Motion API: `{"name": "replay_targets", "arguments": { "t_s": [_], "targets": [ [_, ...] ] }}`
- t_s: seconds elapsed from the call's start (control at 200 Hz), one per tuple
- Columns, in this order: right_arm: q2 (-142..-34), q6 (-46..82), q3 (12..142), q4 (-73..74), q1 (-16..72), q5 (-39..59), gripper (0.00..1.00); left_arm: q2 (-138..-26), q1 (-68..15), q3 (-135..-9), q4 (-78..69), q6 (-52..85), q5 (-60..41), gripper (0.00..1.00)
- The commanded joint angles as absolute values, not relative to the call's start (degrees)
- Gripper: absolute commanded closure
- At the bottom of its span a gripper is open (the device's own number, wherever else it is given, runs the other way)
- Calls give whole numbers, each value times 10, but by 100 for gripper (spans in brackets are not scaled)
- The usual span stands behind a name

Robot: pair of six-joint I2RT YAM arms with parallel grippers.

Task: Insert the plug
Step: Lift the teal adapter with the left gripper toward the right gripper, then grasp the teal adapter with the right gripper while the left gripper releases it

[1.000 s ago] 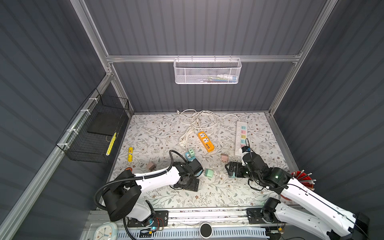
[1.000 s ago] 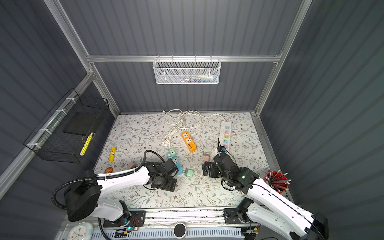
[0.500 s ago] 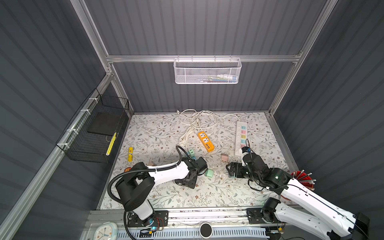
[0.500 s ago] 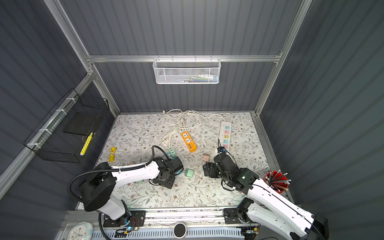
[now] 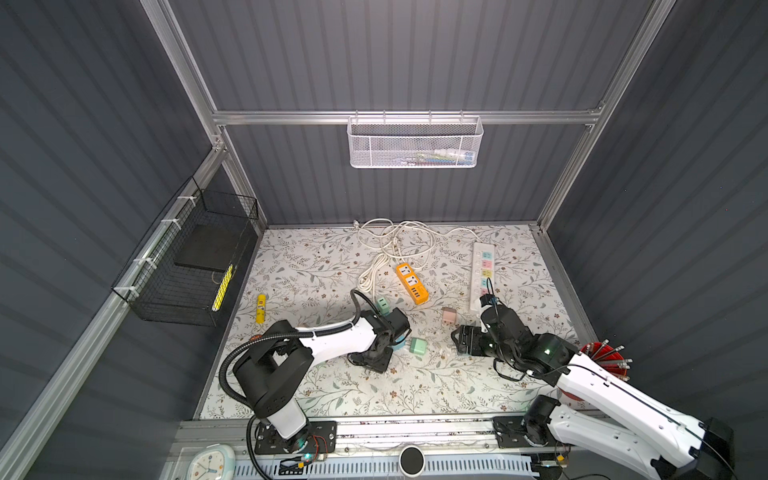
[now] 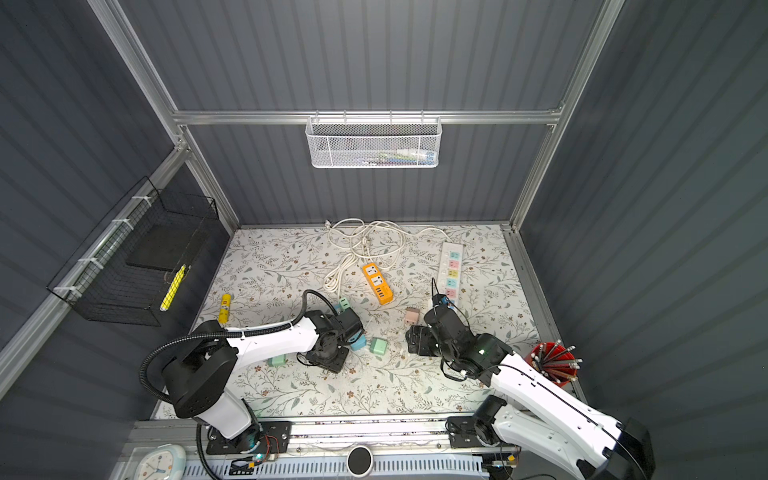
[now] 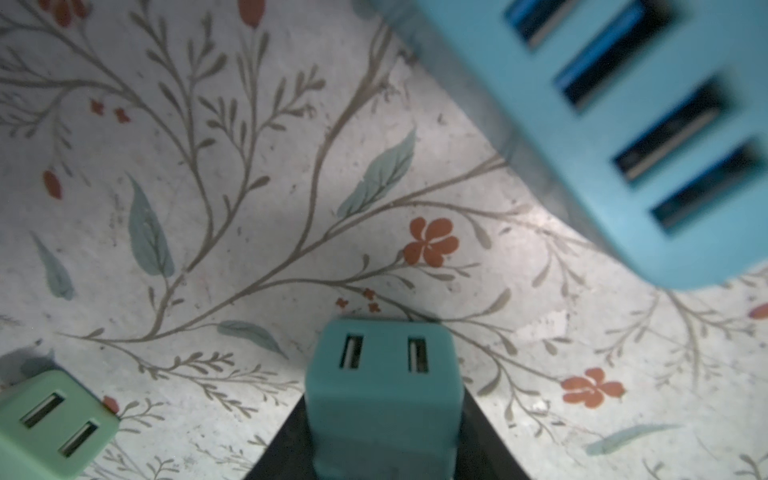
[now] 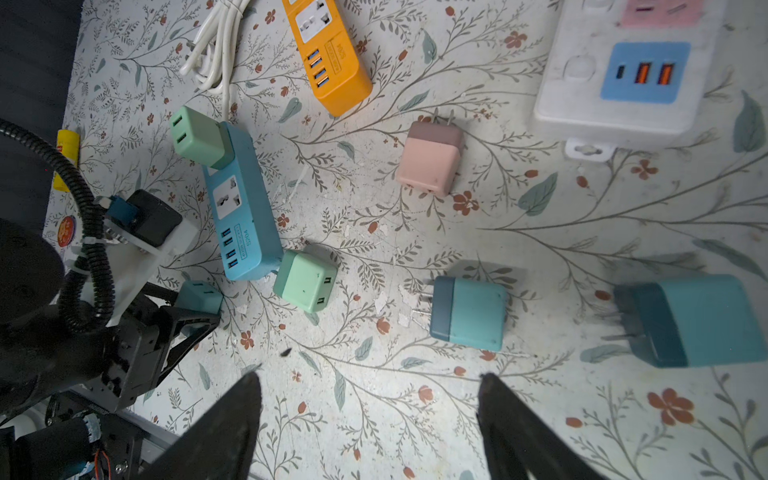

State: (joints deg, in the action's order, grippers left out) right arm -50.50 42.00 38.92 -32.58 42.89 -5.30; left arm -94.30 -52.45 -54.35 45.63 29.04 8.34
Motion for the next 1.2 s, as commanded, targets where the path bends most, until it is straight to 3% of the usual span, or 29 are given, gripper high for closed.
{"name": "replay_targets", "arguments": {
  "t_s": [0.0, 0.26, 0.425, 0.73, 0.96, 1.196],
  "targets": [
    [-508, 417, 403, -330, 430, -53, 18, -958, -523, -528, 450, 275, 66, 55],
    [-513, 407, 415, -327, 430, -35, 19, -875, -524, -545, 408, 245, 85, 72],
    [-559, 326, 486, -383, 426, -21, 20, -832, -536, -573, 297, 171, 69, 71],
    [-637, 259, 597, -420, 399, 120, 23, -812, -569, -547, 55, 36, 61, 72],
    [-657, 243, 614, -424, 368, 175, 41, -787, -573, -500, -25, 9, 44, 75],
    [-671, 233, 601, -392, 363, 248, 46, -762, -573, -478, -49, -8, 6, 74]
  ]
}}
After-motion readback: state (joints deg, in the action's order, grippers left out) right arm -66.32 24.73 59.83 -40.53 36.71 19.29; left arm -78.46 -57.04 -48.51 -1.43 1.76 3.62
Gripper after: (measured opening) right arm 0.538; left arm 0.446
